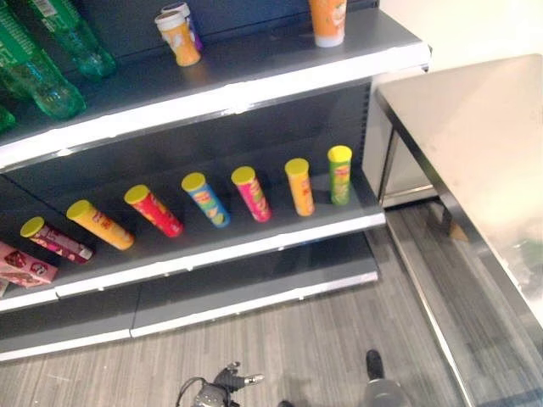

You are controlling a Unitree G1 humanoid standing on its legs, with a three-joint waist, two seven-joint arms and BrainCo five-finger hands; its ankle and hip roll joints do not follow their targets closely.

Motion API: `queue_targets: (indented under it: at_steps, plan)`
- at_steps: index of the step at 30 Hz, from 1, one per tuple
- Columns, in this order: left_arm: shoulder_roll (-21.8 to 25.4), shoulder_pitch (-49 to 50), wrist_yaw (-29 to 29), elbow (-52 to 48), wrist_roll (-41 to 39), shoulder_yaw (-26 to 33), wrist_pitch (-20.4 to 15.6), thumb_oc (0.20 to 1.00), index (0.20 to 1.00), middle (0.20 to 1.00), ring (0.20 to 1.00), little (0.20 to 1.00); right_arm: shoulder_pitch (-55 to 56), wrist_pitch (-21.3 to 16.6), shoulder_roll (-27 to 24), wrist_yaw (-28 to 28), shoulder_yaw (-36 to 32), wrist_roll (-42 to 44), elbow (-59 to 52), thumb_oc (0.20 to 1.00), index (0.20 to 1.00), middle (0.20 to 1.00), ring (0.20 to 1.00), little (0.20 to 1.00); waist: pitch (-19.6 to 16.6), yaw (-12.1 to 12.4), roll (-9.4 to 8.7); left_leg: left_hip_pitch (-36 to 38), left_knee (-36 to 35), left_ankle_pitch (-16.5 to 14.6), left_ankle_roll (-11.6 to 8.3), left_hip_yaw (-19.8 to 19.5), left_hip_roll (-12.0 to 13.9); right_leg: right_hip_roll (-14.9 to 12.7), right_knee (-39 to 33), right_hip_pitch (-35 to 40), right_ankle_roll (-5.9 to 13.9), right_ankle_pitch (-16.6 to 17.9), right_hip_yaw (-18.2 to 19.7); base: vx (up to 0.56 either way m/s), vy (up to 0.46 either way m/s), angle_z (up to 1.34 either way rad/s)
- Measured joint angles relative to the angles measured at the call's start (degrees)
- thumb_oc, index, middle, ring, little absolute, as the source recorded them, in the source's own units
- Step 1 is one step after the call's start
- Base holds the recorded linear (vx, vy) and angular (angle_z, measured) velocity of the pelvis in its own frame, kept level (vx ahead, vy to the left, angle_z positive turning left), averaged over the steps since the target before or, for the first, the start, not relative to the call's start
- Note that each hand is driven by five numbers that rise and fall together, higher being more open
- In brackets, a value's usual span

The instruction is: Put the goods on the table back onto the shelves and tidy them up.

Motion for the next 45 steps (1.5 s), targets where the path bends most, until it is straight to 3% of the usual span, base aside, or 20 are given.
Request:
queue_targets:
  at_steps: [3,5,7,10,12,14,19,22,24,28,29,30,32,34,35,38,40,45]
  plan:
    - [-0.9,0.5,0.1,-0.1,0.0,2.8,0.1,1.0,1.0,1.0,1.0,1.0,4.5,0.2,1.8,-0.2,-6.1,0.1,-9.8,0.2,0.2,0.2,0.2,0.2,0.0,-0.3,0.48,0.0,0.0,0.2,-0.19,-1.3,0.0,-0.1,0.0,0.8,0.01,-0.1,-1.0,-0.03,-0.037,0.16]
    - [-1.2,1.0,0.3,-0.2,-0.1,3.2,0.2,1.0,1.0,1.0,1.0,1.0,5.2,-2.3,2.6,-0.9,-8.0,0.9,-18.0,0.2,0.2,0.2,0.2,0.2,-0.1,-0.3,0.53,0.1,0.1,0.2,-0.27,-2.2,0.2,-0.2,0.0,2.1,-0.01,-0.5,-2.2,-0.02,-0.007,0.3]
    - [-1.2,0.5,0.3,-0.4,-0.1,3.2,0.2,1.0,1.0,1.0,1.0,1.0,5.2,-3.5,2.6,-0.9,-8.0,2.1,-20.5,0.2,0.2,0.2,0.2,0.2,-0.1,0.0,-0.06,0.0,0.0,0.2,-0.23,-3.5,0.3,-0.5,0.0,2.8,-0.01,-0.7,-3.4,-0.01,0.006,0.36]
    - [-1.2,1.4,0.2,-0.7,-0.2,3.4,0.2,1.0,1.0,1.0,1.0,1.0,4.9,-5.0,2.6,1.0,-8.1,4.5,-25.5,0.2,0.2,0.2,0.2,0.2,-0.8,2.2,-1.43,-1.1,0.1,0.4,-0.15,-5.6,0.1,-1.1,0.3,3.2,-0.01,-0.8,-5.4,-0.04,0.104,0.34]
    - [-1.2,2.2,0.2,-0.6,-0.2,3.5,0.3,1.0,1.0,1.0,1.0,1.0,4.6,-6.1,2.6,2.2,-7.9,5.2,-28.5,0.2,0.2,0.2,0.2,0.2,-1.2,1.9,-1.91,-1.0,0.1,0.9,-0.34,-6.6,-0.1,-1.2,0.3,3.9,-0.12,-0.8,-6.6,-0.04,0.125,0.36]
    - [-1.0,3.2,0.2,-0.5,-0.3,3.7,0.1,1.0,1.0,1.0,1.0,1.0,4.2,-7.0,2.1,3.5,-7.6,5.2,-29.7,0.2,0.2,0.2,0.2,0.2,-1.7,3.6,-2.85,-1.2,0.2,0.9,-0.35,-8.0,-0.7,-2.0,0.3,4.9,0.1,-1.0,-7.9,-0.06,0.175,0.34]
    - [-0.5,4.2,0.1,0.0,-0.3,3.8,0.0,1.0,1.0,1.0,1.0,1.0,3.2,-7.9,0.2,5.5,-7.5,5.3,-30.0,0.2,0.2,0.2,0.2,0.2,-3.0,5.4,-4.73,-2.6,-0.3,1.7,0.83,-11.2,-3.6,-5.3,1.4,4.9,1.31,-1.5,-11.2,-0.03,0.182,0.42]
    - [0.2,4.8,0.0,1.3,-0.3,3.9,-0.1,1.0,1.0,1.0,1.0,1.0,2.0,-8.0,-1.5,6.7,-7.0,6.3,-29.9,0.2,0.2,0.2,0.2,0.2,-2.9,6.1,-5.89,-2.6,-1.1,1.8,2.36,-13.0,-6.7,-8.7,4.7,4.6,2.88,-2.4,-12.7,0.0,0.249,0.36]
    - [1.3,4.9,0.0,1.6,-0.7,5.2,-0.2,1.0,1.0,1.0,1.0,1.0,0.7,-8.1,-3.0,7.5,-5.3,8.3,-29.7,0.2,0.2,0.2,0.2,0.2,-2.5,6.5,-7.14,-2.0,-1.1,0.9,4.18,-14.0,-9.3,-11.9,8.1,4.5,3.98,-3.2,-12.6,0.02,0.194,0.29]
    - [3.9,5.3,0.1,1.6,-1.3,5.8,-0.2,1.0,1.0,1.0,1.0,1.0,-1.3,-8.4,-5.0,8.8,-1.5,11.1,-29.8,0.2,0.2,0.2,0.2,0.2,-2.8,6.6,-7.57,-1.2,-2.2,1.8,5.75,-14.2,-10.7,-14.0,13.1,1.7,4.06,-3.3,-10.7,0.02,0.028,0.05]
    - [5.7,5.5,0.1,1.6,-1.3,6.5,-0.2,1.0,1.0,1.0,1.0,1.0,-1.8,-8.8,-5.1,9.1,-0.3,11.8,-29.7,0.2,0.2,0.2,0.2,0.2,-2.6,6.8,-9.37,-1.3,-2.2,1.6,6.14,-14.3,-11.0,-14.1,13.1,1.4,4.29,-3.5,-10.1,0.06,0.012,-0.07]
    - [6.4,5.5,0.1,1.6,-1.3,6.6,-0.1,1.0,1.0,1.0,1.0,1.0,-2.5,-8.8,-5.1,9.2,0.4,12.0,-29.7,0.2,0.2,0.2,0.2,0.2,-2.6,6.9,-10.02,-1.3,-2.2,1.7,6.34,-14.4,-10.9,-13.9,13.3,0.9,4.48,-3.6,-9.4,0.06,0.024,-0.14]
    - [6.5,5.4,0.0,1.6,-1.4,6.6,0.0,1.0,1.0,1.0,1.0,1.0,-7.2,-8.9,-5.4,9.9,4.0,13.8,-29.4,0.2,0.2,0.2,0.2,0.2,-2.0,6.7,-9.67,-1.3,-2.4,2.0,6.63,-14.2,-8.2,-8.3,14.5,-1.6,4.45,-7.5,-3.2,0.01,0.008,-0.22]
    - [6.4,4.8,-0.2,1.5,-2.9,5.5,-0.1,1.0,1.0,1.0,1.0,1.0,-13.7,-9.9,-7.9,10.2,8.4,16.5,-28.3,0.2,0.2,0.2,0.2,0.2,-1.4,6.4,-8.8,-1.9,-2.4,2.1,6.48,-13.7,-6.3,-3.1,14.0,-4.4,4.02,-8.0,-2.3,-0.01,-0.027,0.0]
    - [5.5,3.7,-0.4,1.1,-3.7,5.3,-0.2,1.0,1.0,1.0,1.0,1.0,-17.1,-11.1,-11.8,10.3,9.3,18.2,-26.9,0.2,0.2,0.2,0.2,0.2,-1.6,5.7,-9.22,-3.1,-2.5,2.5,5.71,-15.4,-6.0,-1.1,12.9,-4.8,0.62,-6.8,-2.5,0.01,-0.054,0.34]
    - [3.5,1.9,-0.9,-1.1,-5.3,4.2,-0.8,1.0,1.0,1.0,1.0,1.0,-22.0,-11.5,-18.6,11.1,10.7,22.2,-22.5,0.2,0.2,0.2,0.2,0.2,-0.7,5.9,-6.98,-4.9,-1.0,3.2,4.66,-17.8,-4.3,1.4,8.0,-1.8,-0.66,-5.6,-3.4,0.06,-0.092,0.44]
    - [2.2,1.5,-0.9,-1.4,-5.8,4.2,-1.1,1.0,1.0,1.0,1.0,1.0,-26.7,-11.4,-19.0,11.4,11.7,24.9,-18.5,0.2,0.2,0.2,0.2,0.2,-0.7,6.6,-6.1,-5.2,-0.3,3.0,4.23,-18.7,-3.6,2.7,5.6,-0.2,-1.74,-4.8,-4.3,0.06,-0.107,0.33]
    - [2.1,1.9,-1.2,-0.9,-7.6,4.3,-1.5,1.0,1.0,1.0,1.0,1.0,-42.6,-10.8,-23.9,13.7,30.4,29.1,-7.9,0.2,0.2,0.2,0.2,0.2,-0.2,6.5,-5.91,-8.2,4.7,3.6,0.67,-20.7,-2.9,3.7,1.6,3.2,-2.47,-4.3,-7.3,0.04,-0.139,0.34]
